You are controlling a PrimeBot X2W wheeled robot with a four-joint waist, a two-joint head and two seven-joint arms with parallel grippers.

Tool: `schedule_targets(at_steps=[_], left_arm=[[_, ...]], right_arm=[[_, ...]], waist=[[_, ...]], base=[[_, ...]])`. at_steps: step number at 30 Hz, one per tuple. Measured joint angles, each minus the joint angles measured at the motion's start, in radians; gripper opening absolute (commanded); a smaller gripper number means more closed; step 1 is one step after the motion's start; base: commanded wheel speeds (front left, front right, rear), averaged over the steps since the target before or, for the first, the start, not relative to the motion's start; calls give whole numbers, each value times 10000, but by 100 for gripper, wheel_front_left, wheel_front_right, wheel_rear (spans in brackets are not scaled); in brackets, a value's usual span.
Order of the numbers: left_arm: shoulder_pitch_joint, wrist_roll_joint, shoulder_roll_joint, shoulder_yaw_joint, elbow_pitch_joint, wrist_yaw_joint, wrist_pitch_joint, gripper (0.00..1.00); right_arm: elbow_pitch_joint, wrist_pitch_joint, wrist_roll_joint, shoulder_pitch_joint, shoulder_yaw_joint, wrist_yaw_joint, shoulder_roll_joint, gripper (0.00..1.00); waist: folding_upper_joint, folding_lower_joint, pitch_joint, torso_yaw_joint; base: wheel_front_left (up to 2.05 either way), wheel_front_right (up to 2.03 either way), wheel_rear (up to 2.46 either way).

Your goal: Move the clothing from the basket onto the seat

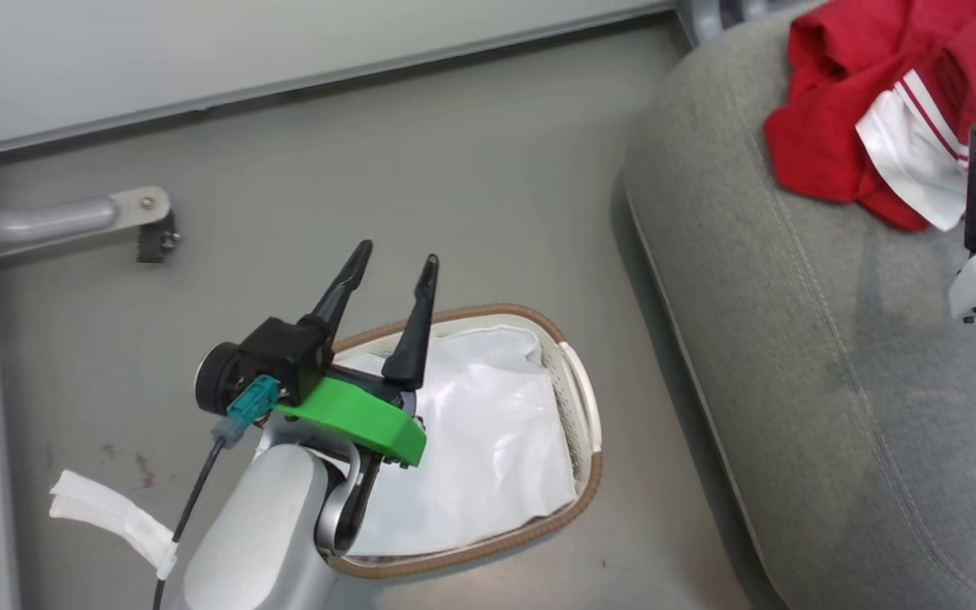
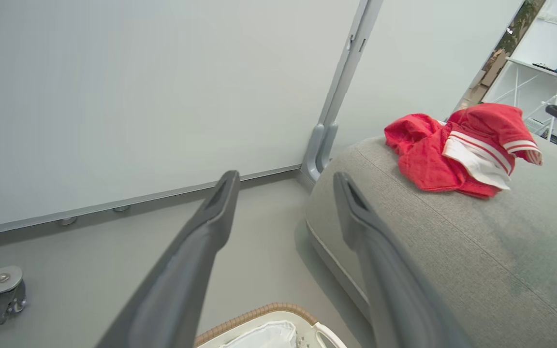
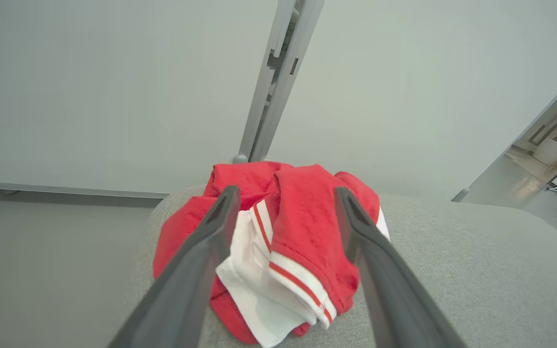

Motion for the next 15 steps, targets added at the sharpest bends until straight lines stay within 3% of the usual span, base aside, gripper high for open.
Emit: schedule_targets(at_steps=[15], left_arm=[[1472,566,-224,2485,144,531,0,100]], right_arm=[[-431,0,69,684,253,0,1919,100]], waist=[[0,0,-1488,1613]], base=[[0,0,0]])
